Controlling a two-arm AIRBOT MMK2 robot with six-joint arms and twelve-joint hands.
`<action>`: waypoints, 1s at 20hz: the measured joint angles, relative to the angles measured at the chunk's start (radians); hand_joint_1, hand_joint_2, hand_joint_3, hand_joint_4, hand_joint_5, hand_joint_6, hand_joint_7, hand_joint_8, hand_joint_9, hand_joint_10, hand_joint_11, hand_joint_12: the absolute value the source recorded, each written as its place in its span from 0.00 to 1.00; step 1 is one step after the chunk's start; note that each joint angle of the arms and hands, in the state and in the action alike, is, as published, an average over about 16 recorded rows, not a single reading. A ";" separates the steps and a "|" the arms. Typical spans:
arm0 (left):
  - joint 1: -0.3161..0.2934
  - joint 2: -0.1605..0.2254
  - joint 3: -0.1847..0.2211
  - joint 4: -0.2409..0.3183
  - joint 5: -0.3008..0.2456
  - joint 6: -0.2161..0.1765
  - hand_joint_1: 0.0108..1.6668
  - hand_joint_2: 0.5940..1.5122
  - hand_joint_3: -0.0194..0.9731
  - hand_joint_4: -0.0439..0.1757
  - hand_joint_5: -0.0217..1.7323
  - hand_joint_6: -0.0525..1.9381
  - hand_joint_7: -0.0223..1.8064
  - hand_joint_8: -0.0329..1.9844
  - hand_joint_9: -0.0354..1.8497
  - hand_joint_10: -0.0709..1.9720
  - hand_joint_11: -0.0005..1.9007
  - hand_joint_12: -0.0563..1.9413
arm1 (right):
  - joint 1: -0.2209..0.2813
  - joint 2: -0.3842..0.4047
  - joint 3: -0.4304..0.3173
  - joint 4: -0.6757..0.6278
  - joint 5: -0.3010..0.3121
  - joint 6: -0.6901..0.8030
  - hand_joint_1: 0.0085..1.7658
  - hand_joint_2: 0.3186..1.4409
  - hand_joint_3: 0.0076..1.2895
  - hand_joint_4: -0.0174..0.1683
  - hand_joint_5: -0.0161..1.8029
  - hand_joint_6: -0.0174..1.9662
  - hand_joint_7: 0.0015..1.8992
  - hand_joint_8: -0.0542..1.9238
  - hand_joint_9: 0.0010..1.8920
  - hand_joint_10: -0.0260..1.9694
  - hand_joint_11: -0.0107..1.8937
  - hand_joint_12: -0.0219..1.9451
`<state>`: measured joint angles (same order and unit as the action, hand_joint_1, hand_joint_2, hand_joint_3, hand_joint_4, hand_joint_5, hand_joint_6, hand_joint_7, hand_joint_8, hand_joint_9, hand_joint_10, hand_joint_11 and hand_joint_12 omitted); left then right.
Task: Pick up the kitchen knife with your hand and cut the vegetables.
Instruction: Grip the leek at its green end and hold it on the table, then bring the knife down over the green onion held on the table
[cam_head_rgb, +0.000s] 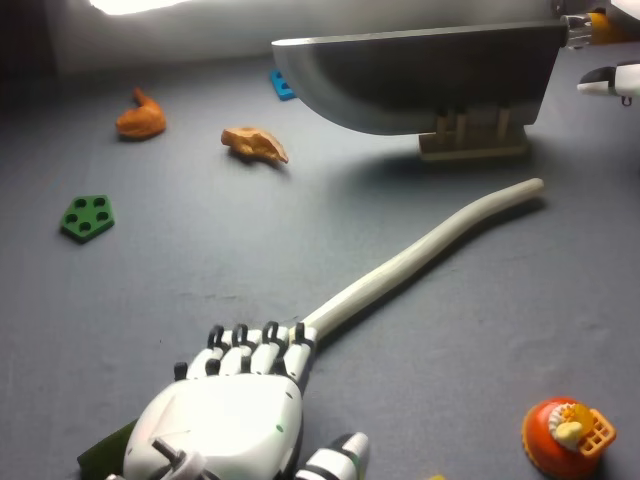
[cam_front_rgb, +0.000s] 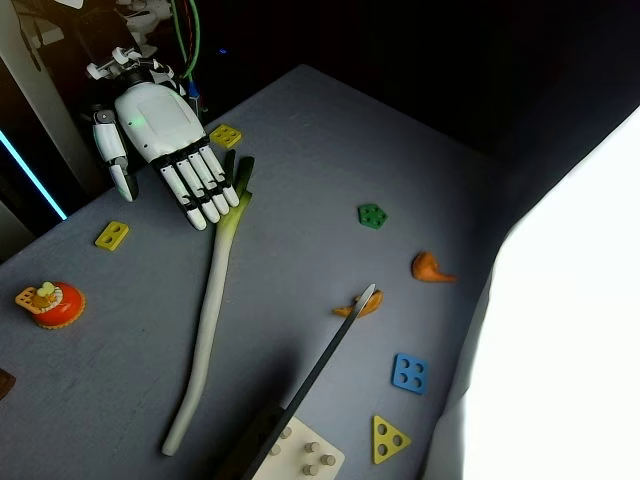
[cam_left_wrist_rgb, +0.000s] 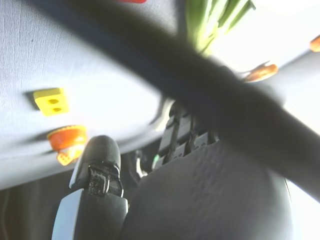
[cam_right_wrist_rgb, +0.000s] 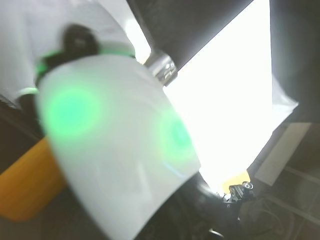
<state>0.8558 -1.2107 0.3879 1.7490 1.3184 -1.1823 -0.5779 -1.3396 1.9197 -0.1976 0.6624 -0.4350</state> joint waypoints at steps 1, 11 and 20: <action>0.000 0.001 0.002 -0.001 -0.003 0.002 0.07 0.90 0.03 0.21 0.02 0.03 0.02 0.01 0.03 0.04 0.01 0.03 | 0.000 0.000 0.000 0.001 0.001 -0.002 0.71 0.63 0.02 0.10 0.37 0.84 0.44 0.90 0.43 0.91 0.41 0.95; 0.001 0.005 0.015 -0.015 -0.015 0.008 0.07 0.89 0.03 0.21 0.02 0.03 0.02 0.01 0.03 0.04 0.01 0.04 | 0.001 0.000 0.000 0.020 0.017 -0.037 0.81 0.56 0.20 0.35 0.64 0.90 0.72 0.98 0.78 0.96 0.82 0.97; 0.009 0.005 0.016 -0.027 -0.015 0.010 0.08 0.89 0.03 0.21 0.02 0.03 0.02 0.01 0.03 0.04 0.01 0.04 | 0.015 0.006 0.000 0.045 0.043 -0.063 0.87 0.39 0.54 0.86 0.76 0.94 0.79 0.96 0.84 0.94 0.88 0.95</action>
<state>0.8650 -1.2061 0.4039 1.7219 1.3034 -1.1727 -0.5633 -1.3340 1.9201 -0.1527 0.7054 -0.4980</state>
